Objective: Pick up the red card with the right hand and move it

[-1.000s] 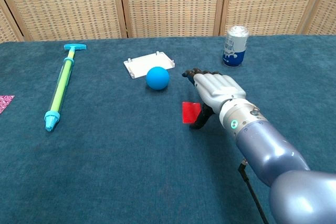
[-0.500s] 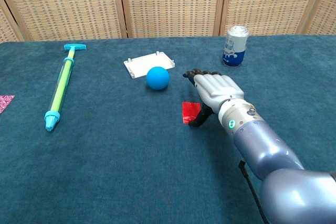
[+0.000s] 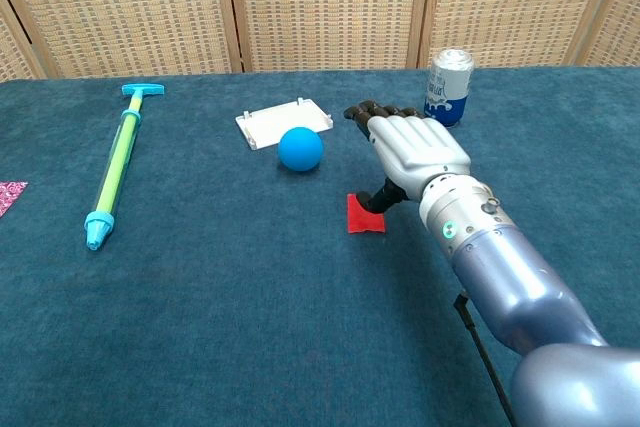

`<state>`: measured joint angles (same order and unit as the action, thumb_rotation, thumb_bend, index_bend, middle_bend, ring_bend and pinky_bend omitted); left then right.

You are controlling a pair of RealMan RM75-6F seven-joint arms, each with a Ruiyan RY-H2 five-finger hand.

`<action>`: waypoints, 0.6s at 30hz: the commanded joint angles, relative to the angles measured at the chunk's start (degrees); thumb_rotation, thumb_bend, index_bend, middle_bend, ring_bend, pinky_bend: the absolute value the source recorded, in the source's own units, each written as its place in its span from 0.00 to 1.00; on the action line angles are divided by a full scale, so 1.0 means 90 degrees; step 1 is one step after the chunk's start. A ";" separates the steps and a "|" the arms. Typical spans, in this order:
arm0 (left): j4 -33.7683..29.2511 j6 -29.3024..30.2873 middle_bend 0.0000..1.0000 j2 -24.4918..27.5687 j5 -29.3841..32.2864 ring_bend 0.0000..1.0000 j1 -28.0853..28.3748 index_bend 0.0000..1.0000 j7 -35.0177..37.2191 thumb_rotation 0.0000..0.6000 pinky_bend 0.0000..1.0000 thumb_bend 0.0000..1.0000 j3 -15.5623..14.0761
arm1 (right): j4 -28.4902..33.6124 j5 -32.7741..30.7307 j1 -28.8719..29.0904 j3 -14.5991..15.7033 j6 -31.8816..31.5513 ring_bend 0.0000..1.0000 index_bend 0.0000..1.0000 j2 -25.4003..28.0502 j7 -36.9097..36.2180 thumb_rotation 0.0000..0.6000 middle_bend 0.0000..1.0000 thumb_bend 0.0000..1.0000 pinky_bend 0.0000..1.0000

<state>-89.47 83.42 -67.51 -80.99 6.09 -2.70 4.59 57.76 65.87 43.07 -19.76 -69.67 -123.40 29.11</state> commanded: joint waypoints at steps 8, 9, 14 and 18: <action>-0.0043 0.0053 0.00 0.0021 -0.0048 0.00 -0.0018 0.00 0.0001 1.00 0.00 0.16 -0.0014 | 0.0445 -0.0030 -0.0212 0.0088 -0.0063 0.00 0.09 0.0228 0.0198 1.00 0.00 0.80 0.00; -0.0044 0.0052 0.00 0.0022 -0.0049 0.00 -0.0017 0.00 -0.0001 1.00 0.00 0.16 -0.0015 | 0.0491 -0.0038 -0.0226 0.0096 -0.0055 0.00 0.09 0.0250 0.0216 1.00 0.00 0.74 0.00; -0.0050 0.0040 0.00 0.0023 -0.0056 0.00 -0.0012 0.00 -0.0006 1.00 0.00 0.16 -0.0022 | 0.0819 -0.0132 -0.0343 0.0171 0.0003 0.00 0.08 0.0353 0.0289 1.00 0.00 0.52 0.00; -0.0069 0.0042 0.00 0.0029 -0.0078 0.00 -0.0012 0.00 -0.0013 1.00 0.00 0.16 -0.0034 | 0.0990 -0.0234 -0.0410 0.0241 0.0076 0.00 0.07 0.0379 0.0385 1.00 0.00 0.43 0.00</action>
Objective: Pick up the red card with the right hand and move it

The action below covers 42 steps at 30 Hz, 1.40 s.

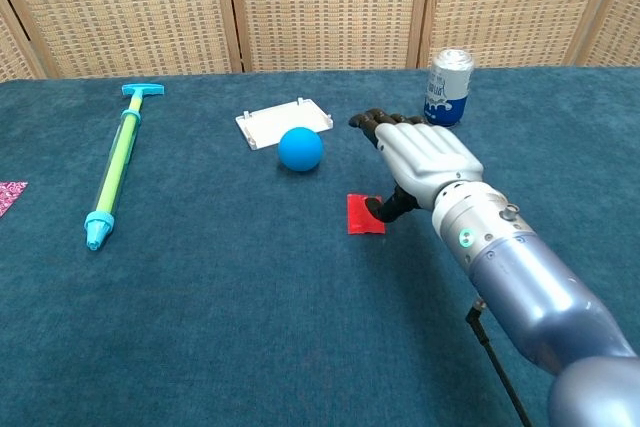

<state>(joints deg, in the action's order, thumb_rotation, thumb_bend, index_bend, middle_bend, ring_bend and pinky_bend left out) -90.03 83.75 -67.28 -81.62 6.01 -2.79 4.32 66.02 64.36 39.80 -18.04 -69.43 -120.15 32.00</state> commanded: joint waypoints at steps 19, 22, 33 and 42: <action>0.0025 -0.0011 0.00 0.0005 0.0039 0.00 0.0002 0.00 0.0037 1.00 0.00 0.16 0.0017 | -0.0716 -0.0258 0.0082 0.0008 0.0500 0.00 0.07 -0.0354 -0.0076 1.00 0.00 0.40 0.00; 0.0031 -0.0023 0.00 -0.0001 0.0057 0.00 0.0007 0.00 0.0029 1.00 0.00 0.16 0.0025 | -0.0895 -0.0285 0.0120 -0.0019 0.0593 0.00 0.07 -0.0408 -0.0117 1.00 0.00 0.40 0.00; 0.0070 -0.0046 0.00 -0.0028 0.0054 0.00 0.0022 0.00 0.0052 1.00 0.00 0.16 0.0023 | -0.1714 0.0000 0.0290 -0.0101 0.0543 0.00 0.14 -0.0675 -0.0626 1.00 0.00 0.51 0.00; 0.0034 -0.0029 0.00 -0.0006 0.0015 0.00 0.0016 0.00 0.0084 1.00 0.01 0.16 0.0007 | -0.1532 -0.0099 0.0167 -0.0053 0.0663 0.00 0.49 -0.0571 -0.0489 1.00 0.01 0.43 0.00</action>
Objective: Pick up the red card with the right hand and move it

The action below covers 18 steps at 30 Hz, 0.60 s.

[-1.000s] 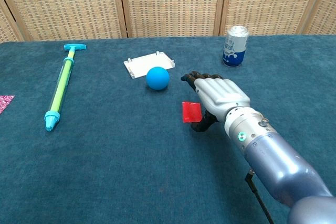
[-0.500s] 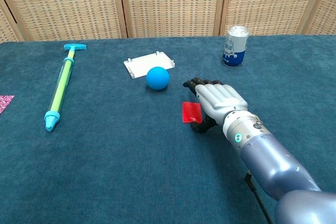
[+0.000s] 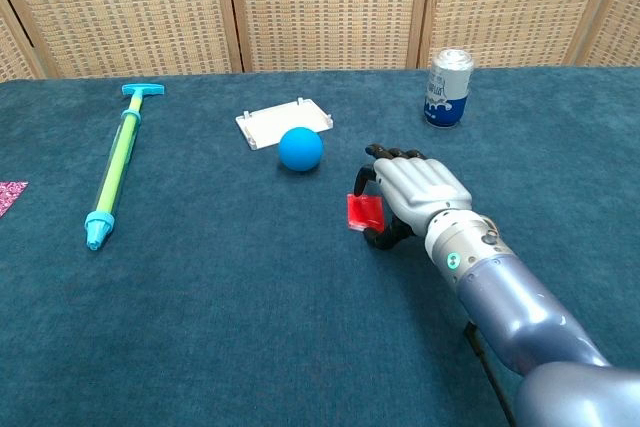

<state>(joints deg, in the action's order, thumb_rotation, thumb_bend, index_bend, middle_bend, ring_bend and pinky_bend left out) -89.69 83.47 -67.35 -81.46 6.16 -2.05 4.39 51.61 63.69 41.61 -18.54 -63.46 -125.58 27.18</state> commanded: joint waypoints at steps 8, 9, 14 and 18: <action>-0.0004 -0.0007 0.00 0.0000 -0.0016 0.00 0.0005 0.00 0.0008 1.00 0.01 0.17 -0.0009 | 0.0144 -0.0026 -0.0078 -0.0010 -0.0036 0.00 0.58 0.0056 0.0070 1.00 0.06 0.41 0.00; -0.0002 -0.0013 0.00 0.0000 -0.0014 0.00 0.0007 0.00 0.0011 1.00 0.01 0.17 -0.0010 | 0.0144 -0.0033 -0.0079 -0.0010 -0.0019 0.00 0.58 0.0061 0.0083 1.00 0.07 0.41 0.00; 0.0002 -0.0032 0.00 -0.0003 -0.0011 0.00 0.0017 0.00 0.0003 1.00 0.01 0.17 -0.0013 | 0.0161 -0.0049 -0.0082 -0.0008 0.0036 0.00 0.59 0.0073 0.0113 1.00 0.07 0.41 0.00; -0.0002 -0.0038 0.00 -0.0002 -0.0014 0.00 0.0019 0.00 0.0011 1.00 0.01 0.17 -0.0016 | 0.0177 -0.0040 -0.0081 -0.0004 0.0052 0.00 0.61 0.0075 0.0106 1.00 0.07 0.47 0.00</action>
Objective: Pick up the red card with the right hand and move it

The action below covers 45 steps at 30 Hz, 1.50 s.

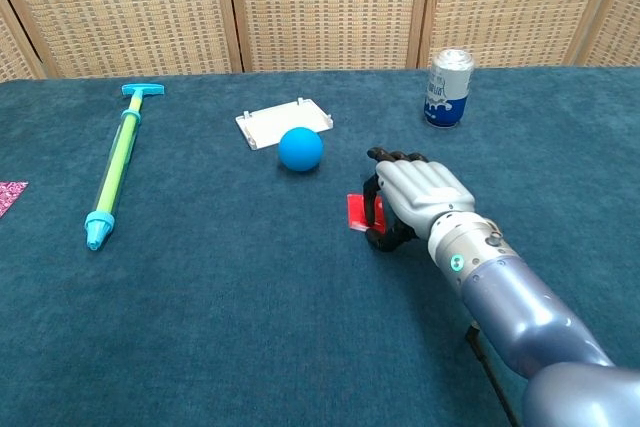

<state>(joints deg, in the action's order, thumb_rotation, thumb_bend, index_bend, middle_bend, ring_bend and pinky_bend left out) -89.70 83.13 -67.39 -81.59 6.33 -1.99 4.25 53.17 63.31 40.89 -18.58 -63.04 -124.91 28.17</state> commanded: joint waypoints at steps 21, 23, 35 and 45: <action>0.0003 -0.0025 0.00 0.0007 -0.0018 0.00 0.0018 0.00 0.0020 1.00 0.01 0.17 -0.0011 | 0.0057 -0.0043 0.0032 -0.0050 0.0097 0.00 0.61 0.0032 0.0106 1.00 0.06 0.62 0.00; 0.0004 -0.0030 0.00 0.0006 -0.0012 0.00 0.0020 0.00 0.0018 1.00 0.01 0.17 -0.0011 | 0.0086 -0.0039 0.0039 -0.0058 0.0094 0.00 0.61 0.0052 0.0124 1.00 0.06 0.62 0.00; -0.0002 -0.0034 0.00 0.0003 -0.0014 0.00 0.0030 0.00 0.0011 1.00 0.01 0.17 -0.0010 | 0.0286 -0.0069 0.0168 -0.0194 0.0095 0.00 0.61 0.0166 0.0315 1.00 0.06 0.64 0.00; 0.0021 -0.0059 0.00 0.0011 0.0040 0.00 0.0035 0.00 0.0045 1.00 0.01 0.17 0.0010 | 0.0208 -0.0105 0.0448 -0.0390 0.0143 0.00 0.61 0.0142 0.0483 1.00 0.06 0.64 0.00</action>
<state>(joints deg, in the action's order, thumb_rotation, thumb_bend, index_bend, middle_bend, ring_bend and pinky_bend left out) -89.52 82.60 -67.30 -81.25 6.65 -1.61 4.32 55.22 62.51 44.78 -21.93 -61.89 -123.53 32.49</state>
